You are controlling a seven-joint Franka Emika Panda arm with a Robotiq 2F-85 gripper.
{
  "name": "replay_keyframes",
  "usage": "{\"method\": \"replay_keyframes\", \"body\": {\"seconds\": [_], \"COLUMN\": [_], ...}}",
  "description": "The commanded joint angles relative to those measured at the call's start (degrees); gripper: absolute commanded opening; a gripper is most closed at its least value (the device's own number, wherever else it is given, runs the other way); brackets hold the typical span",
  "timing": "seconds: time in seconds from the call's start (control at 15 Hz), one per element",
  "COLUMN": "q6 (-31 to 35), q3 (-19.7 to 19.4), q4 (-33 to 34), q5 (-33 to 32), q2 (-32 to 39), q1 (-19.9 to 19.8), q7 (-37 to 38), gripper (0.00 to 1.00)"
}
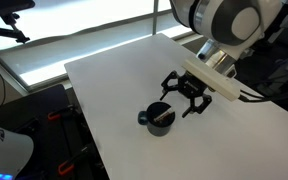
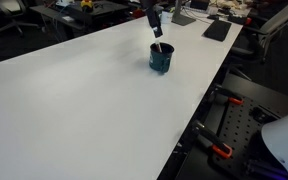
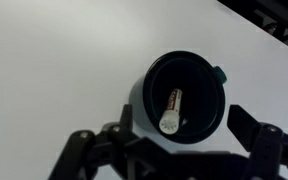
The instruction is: Remove the marker from the cup and put it on the table
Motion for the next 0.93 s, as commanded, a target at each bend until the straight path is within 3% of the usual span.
{"method": "replay_keyframes", "body": {"seconds": [0.0,0.07,0.13,0.67,0.73,0.8,0.87], "q6": [0.5,0.5,0.5,0.6,0.7,0.6,0.7], "q3": [0.4,0.4,0.4,0.5,0.5,0.5,0.5], "q4": [-1.4,-1.5,-1.5,-1.8,-1.8,-1.8,-1.8], "q5": [-0.3,-0.3,-0.3,-0.3,-0.3,-0.3,-0.3], "q2": [-0.9,-1.0,-1.0,-1.0,-1.0,-1.0,-1.0], "q1": [-0.2,-0.2,-0.3,-0.3,-0.3,-0.3,-0.3], "q7": [-1.0,-1.0,-1.0,-1.1,-1.2,-1.2,-1.3], "gripper": [0.87,0.86,0.78,0.78,0.76,0.63,0.56]}}
